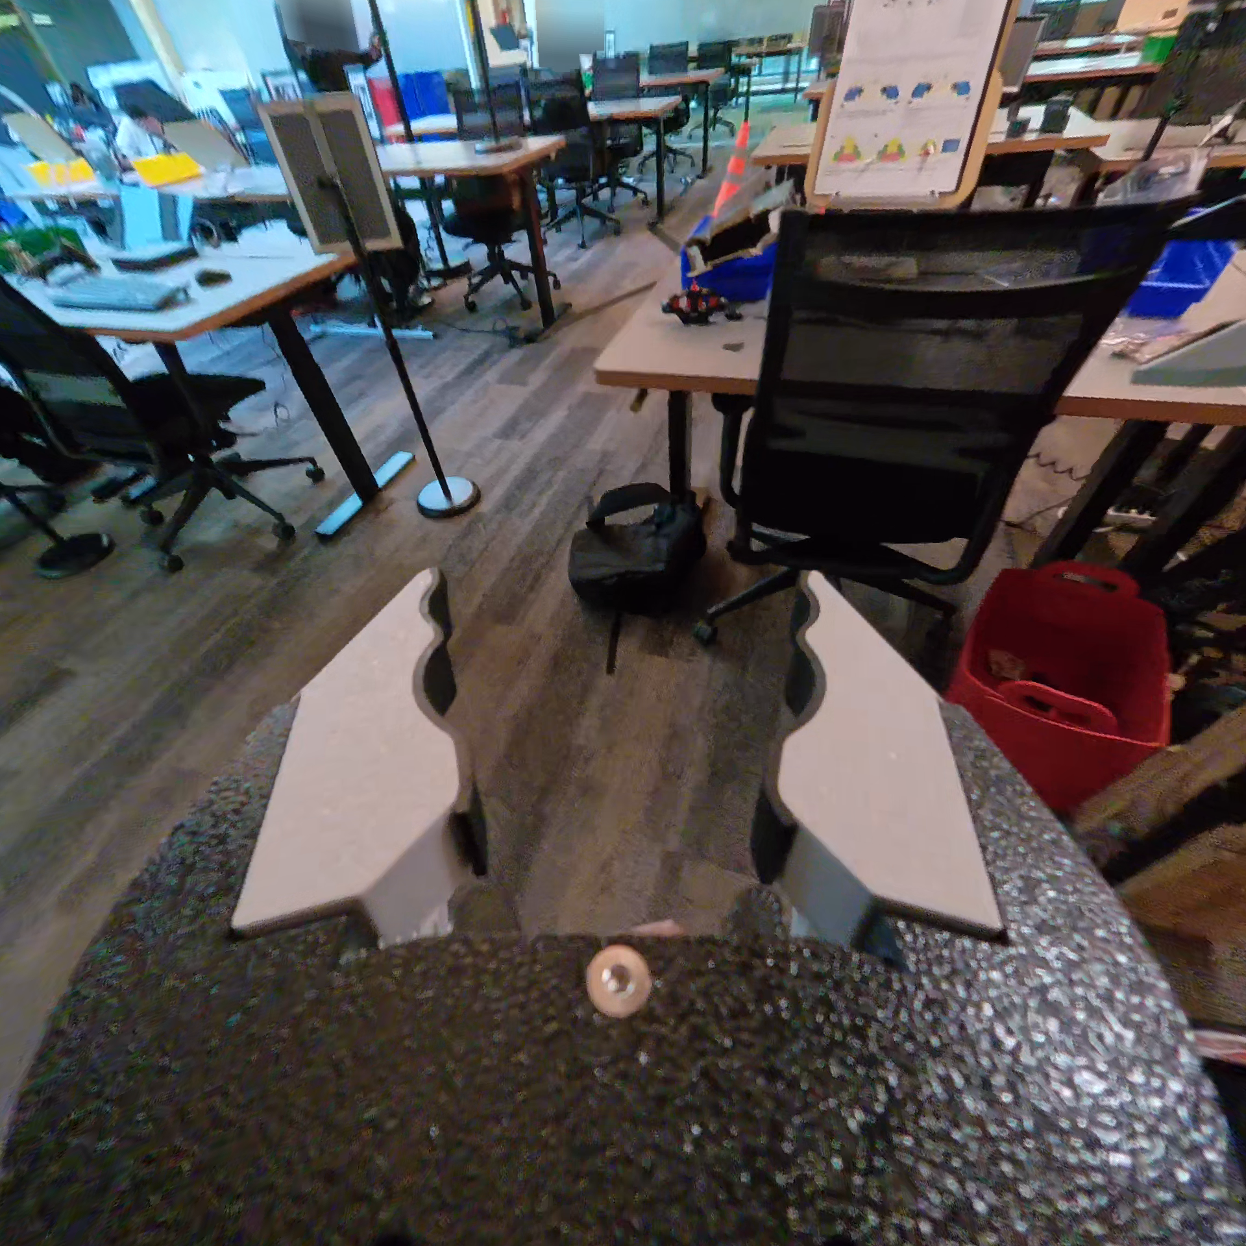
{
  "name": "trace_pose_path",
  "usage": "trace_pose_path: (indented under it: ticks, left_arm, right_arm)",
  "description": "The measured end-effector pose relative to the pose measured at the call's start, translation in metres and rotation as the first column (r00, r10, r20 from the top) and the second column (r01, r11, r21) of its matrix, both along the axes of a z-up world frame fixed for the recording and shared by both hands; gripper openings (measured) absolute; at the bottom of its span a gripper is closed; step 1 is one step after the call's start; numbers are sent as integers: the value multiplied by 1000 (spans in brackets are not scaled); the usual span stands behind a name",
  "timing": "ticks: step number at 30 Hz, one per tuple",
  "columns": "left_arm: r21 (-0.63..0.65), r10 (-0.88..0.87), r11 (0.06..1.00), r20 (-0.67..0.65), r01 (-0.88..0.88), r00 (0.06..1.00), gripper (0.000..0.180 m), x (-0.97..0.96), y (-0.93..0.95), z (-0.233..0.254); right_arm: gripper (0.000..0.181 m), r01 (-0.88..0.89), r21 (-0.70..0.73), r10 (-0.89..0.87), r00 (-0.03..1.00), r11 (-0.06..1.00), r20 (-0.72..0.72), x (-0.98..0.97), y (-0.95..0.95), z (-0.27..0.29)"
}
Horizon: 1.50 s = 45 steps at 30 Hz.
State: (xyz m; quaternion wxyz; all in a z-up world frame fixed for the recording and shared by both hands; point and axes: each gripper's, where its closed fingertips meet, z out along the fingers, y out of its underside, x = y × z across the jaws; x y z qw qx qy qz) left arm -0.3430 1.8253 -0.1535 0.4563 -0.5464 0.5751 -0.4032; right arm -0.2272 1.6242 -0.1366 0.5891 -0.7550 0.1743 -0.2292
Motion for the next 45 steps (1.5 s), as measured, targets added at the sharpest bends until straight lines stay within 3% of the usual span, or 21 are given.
trace_pose_path:
  ticks: [5,11,19,27,33,37,45]
  left_arm:
    - [-44,3,999,-38,-5,999,99,63,92,-1]
    - [-62,-14,998,-34,12,999,102,153,184,-27]
    - [24,89,996,-69,-88,994,108,294,352,-29]
    - [-15,85,996,-89,-87,992,108,450,488,-33]
    - [-29,-87,996,-99,85,991,108,629,551,-59]
    - [-25,-268,963,-55,267,962,108,772,566,-43]
    - [-37,-673,740,-44,672,739,109,1002,515,-4]
  right_arm:
    - [107,117,35,-113,988,992,-106,71,59,-13]
    - [108,202,11,-199,971,979,-129,173,136,-41]
    - [112,108,69,-94,980,992,-174,353,323,-61]
    - [115,-58,107,68,993,993,-99,497,502,-7]
    - [115,49,15,-48,999,999,-21,653,555,-18]
    - [115,213,-15,-213,977,977,-25,754,561,-27]
    - [116,484,-79,-490,856,871,-163,894,529,-58]
